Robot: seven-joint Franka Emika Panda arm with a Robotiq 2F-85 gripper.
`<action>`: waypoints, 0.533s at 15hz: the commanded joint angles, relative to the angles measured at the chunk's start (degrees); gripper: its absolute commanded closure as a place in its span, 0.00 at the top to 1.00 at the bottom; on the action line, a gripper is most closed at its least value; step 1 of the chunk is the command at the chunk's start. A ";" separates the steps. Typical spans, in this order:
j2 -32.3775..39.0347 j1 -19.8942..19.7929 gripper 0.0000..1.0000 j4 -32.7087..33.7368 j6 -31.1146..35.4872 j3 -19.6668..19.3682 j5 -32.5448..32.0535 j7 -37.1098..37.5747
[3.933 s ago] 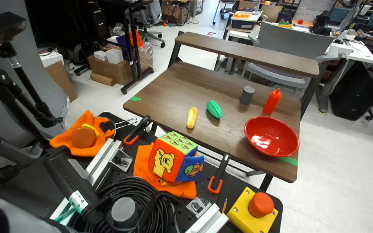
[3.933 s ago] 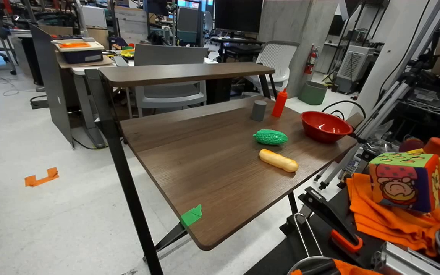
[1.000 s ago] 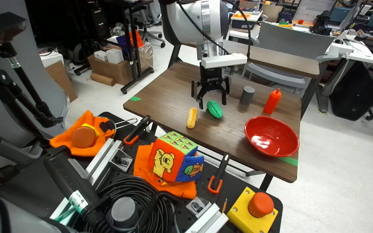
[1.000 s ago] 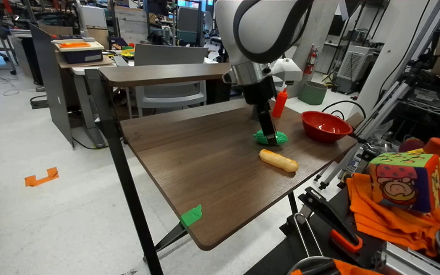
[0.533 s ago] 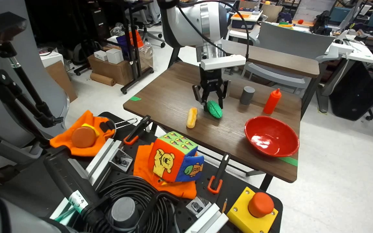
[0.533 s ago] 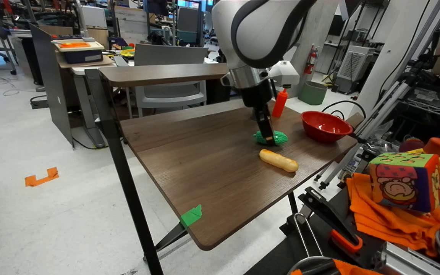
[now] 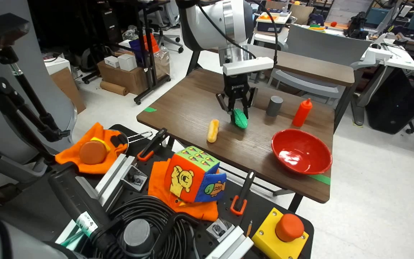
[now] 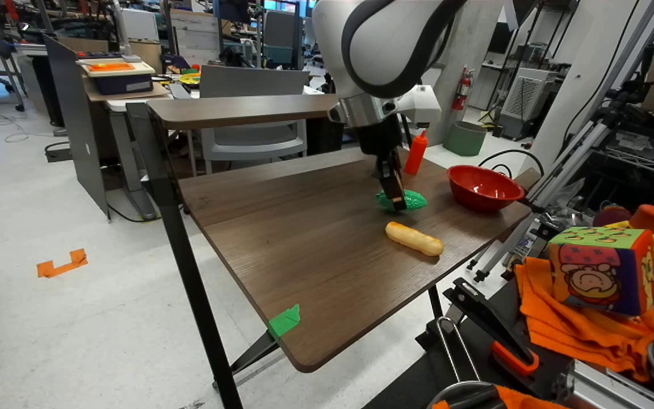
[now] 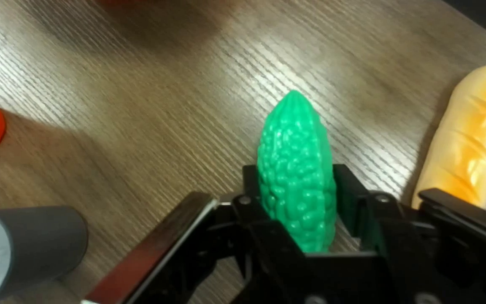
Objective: Put the green object in the red bowl
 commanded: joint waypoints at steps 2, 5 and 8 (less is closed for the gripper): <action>-8.64 -1.91 0.21 -5.74 2.21 -0.75 -0.61 0.16; -14.40 -4.21 0.21 -8.57 1.55 -2.19 -0.42 0.46; -17.00 -6.36 0.21 -8.16 -2.76 -4.36 -0.94 -0.11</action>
